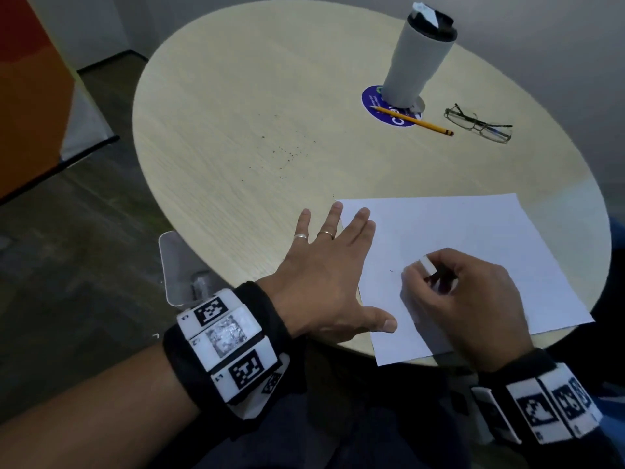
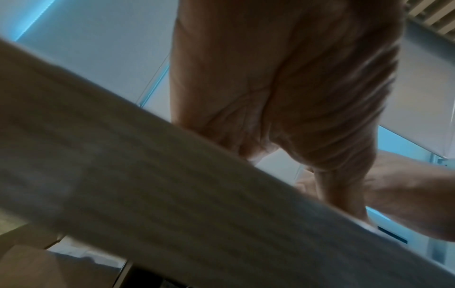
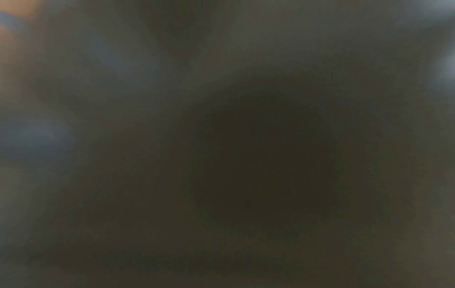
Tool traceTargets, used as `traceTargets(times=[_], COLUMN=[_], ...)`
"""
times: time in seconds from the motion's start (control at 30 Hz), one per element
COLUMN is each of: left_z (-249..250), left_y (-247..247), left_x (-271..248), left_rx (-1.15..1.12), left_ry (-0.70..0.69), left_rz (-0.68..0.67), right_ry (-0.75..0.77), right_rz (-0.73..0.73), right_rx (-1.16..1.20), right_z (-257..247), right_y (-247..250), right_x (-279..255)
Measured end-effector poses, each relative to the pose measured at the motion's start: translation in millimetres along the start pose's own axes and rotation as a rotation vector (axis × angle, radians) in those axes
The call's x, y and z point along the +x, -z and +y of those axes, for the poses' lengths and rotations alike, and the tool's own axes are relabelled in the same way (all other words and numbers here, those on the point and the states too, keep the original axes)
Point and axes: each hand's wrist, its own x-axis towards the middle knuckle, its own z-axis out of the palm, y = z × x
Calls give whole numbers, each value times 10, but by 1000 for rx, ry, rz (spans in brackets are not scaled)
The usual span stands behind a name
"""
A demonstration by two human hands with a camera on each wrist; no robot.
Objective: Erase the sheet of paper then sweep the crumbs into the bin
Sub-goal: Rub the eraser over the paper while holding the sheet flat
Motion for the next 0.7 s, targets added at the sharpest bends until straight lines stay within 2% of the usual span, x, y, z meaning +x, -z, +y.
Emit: traceTargets(times=[0.1,0.27,0.47,0.6,0.7], left_z=[-25,-44,-60,-43,-38], left_y=[2,-3,-65,-66,-62], left_x=[-1,5,17,20,9], left_rx=[-14,-14,-22,-4,-10], left_ry=[-25,-76,-83,-80,-83], left_rz=[14,35,82,88,89], right_ry=[94,142,118,223,269], right_rz=[-79,-238,-223,-300,-310], right_rx=[100,-21,-145,-60,-113], right_z=[-157,-145,-1,-255,-248], right_y=[-7,40,242,243,196], right_x=[-82,46,261,76,160])
